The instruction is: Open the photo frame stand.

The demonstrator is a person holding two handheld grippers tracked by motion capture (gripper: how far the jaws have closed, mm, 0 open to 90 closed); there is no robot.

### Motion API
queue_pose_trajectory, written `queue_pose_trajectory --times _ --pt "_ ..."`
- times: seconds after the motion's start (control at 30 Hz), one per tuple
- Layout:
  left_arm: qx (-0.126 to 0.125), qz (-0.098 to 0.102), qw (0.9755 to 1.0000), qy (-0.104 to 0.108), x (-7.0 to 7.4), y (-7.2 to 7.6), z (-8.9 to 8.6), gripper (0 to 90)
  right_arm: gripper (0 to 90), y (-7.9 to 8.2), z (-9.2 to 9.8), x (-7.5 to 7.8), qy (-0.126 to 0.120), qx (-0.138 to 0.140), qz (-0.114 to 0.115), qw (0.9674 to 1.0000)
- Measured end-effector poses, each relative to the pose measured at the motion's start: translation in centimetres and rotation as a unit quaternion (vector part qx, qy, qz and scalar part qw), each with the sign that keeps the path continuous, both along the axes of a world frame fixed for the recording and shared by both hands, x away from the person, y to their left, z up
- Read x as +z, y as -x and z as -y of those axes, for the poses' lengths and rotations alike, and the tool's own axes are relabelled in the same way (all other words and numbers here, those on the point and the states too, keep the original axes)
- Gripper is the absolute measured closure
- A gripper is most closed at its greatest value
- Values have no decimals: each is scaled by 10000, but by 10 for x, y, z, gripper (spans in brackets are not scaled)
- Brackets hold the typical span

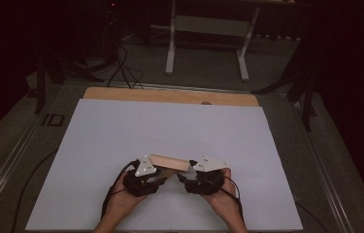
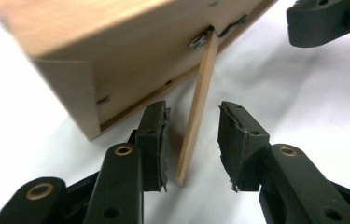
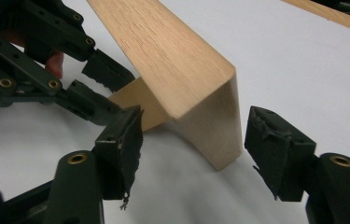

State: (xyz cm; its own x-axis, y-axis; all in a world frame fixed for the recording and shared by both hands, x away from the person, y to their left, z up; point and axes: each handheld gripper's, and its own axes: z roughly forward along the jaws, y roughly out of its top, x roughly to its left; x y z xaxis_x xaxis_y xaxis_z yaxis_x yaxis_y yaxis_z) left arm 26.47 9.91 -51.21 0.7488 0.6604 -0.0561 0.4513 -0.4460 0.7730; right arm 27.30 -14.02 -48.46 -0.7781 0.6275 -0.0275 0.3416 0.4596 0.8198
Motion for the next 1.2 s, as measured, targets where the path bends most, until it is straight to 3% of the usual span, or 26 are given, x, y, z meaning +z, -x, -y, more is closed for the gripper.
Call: queue_pose_trajectory --times 0.3,0.63,1.2 --pt "39 89 9999 49 5 -1 -6 617 347 -4 8 1 3 12 -137 9999" --pt "71 182 9997 140 13 -1 -13 620 254 -6 16 5 -72 154 -281 9995" --pt "-149 251 9995 79 16 9 -18 618 258 -11 36 14 13 110 -254 9996"
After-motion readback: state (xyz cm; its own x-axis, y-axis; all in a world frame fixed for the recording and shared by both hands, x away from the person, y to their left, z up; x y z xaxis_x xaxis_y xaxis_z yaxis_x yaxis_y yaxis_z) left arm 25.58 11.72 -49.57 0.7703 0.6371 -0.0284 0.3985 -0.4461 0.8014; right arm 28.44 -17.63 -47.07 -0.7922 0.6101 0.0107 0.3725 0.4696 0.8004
